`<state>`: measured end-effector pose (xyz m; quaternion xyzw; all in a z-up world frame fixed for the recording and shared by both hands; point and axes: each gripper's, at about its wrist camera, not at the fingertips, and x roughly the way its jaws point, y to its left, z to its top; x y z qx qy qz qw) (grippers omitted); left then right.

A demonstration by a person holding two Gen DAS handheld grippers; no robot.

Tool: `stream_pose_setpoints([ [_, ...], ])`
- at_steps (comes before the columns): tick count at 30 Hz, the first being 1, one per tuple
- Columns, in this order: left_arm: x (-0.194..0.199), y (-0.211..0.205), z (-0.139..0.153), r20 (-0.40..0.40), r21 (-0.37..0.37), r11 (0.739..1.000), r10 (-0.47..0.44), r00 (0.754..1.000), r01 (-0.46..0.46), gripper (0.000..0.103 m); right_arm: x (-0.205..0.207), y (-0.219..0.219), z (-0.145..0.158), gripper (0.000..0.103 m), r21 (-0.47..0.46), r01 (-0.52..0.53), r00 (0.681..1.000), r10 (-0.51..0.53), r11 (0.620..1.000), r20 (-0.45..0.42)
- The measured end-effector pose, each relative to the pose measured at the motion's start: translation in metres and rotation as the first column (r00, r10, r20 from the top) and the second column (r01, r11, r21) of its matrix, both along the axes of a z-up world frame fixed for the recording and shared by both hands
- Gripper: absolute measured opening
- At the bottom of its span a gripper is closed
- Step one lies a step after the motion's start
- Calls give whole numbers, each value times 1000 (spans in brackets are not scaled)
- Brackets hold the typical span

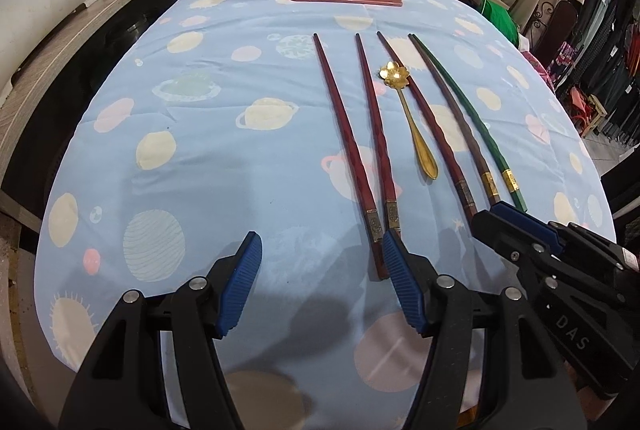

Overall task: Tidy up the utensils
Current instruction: 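Grasp a red chopstick with the left tool while the right tool grasps a dark-red chopstick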

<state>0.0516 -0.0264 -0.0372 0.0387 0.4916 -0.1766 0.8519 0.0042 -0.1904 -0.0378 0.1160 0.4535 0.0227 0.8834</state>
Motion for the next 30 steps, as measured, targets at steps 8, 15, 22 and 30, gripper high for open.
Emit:
stream_pose_setpoints([
  [8,4,-5,-3,3,6,1000,-1,1000,1,60,3,-2,-5,15,-15,0,1000,0,1000,1],
  [15,7,-10,-4,19,28,1000,0,1000,-1,59,3,-2,-6,13,-13,4,1000,-4,1000,3],
  [22,8,-15,-6,61,69,998,-5,998,0,58,2,-3,-5,12,-15,4,1000,-3,1000,7],
  [30,4,-5,-5,77,68,998,2,997,-7,36,-1,-6,-6,8,-12,8,1000,-8,1000,11],
])
